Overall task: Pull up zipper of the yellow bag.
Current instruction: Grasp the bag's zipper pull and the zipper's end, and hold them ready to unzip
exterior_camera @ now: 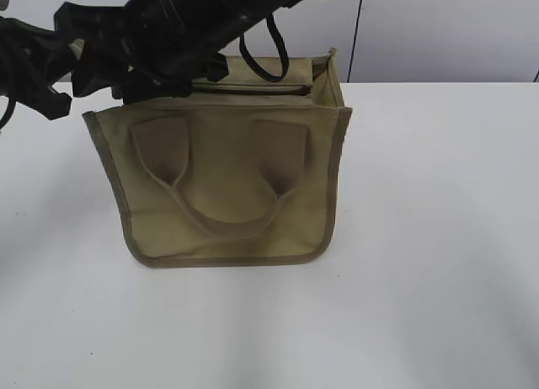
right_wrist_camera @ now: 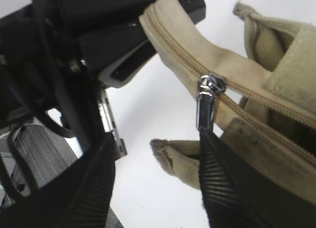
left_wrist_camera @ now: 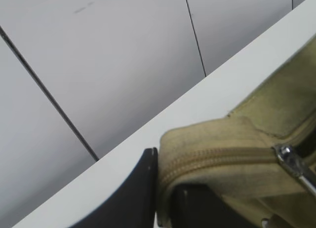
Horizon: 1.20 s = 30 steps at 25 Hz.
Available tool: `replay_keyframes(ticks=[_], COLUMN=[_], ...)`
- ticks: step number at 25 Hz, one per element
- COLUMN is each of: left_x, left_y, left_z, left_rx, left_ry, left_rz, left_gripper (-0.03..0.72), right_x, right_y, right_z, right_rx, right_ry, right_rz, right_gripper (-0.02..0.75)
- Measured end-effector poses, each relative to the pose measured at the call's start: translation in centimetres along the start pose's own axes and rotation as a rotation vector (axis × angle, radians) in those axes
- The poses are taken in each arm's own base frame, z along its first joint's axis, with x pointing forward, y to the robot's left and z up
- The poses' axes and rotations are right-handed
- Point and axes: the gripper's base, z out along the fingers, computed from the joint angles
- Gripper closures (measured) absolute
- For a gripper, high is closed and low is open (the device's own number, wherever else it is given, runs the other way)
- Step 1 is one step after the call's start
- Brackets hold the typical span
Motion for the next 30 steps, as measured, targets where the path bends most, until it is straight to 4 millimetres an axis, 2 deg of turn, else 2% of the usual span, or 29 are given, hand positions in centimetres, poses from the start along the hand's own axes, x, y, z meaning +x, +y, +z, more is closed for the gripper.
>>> replay_keyframes(ticks=[4, 12, 17, 23, 30], left_x=[-0.2, -0.2, -0.5, -0.7, -0.9], left_y=[0.0, 0.0, -0.1, -0.2, -0.4], left_z=[-0.2, -0.2, -0.2, -0.2, -0.2], left_rx=[-0.004, -0.003, 0.009, 0.021, 0.045], left_ry=[-0.006, -0.007, -0.034, -0.056, -0.079], left_rz=[-0.01, -0.029, -0.03, -0.027, -0.049], left_gripper=[0.629, 0.629, 0.629, 0.629, 0.629], right_x=[0.0, -0.3, -0.7, -0.4, -0.4], right_y=[-0.5, -1.5, -1.6, -2.3, -2.6], right_z=[0.7, 1.8, 1.9, 2.7, 3.1], right_rx=[0.013, 0.041, 0.05, 0.061, 0.068], right_ry=[-0.017, -0.08, -0.126, -0.124, -0.134], right_rz=[0.008, 0.023, 0.026, 0.055, 0.063], right_gripper=[0.37, 0.372, 0.372, 0.378, 0.468])
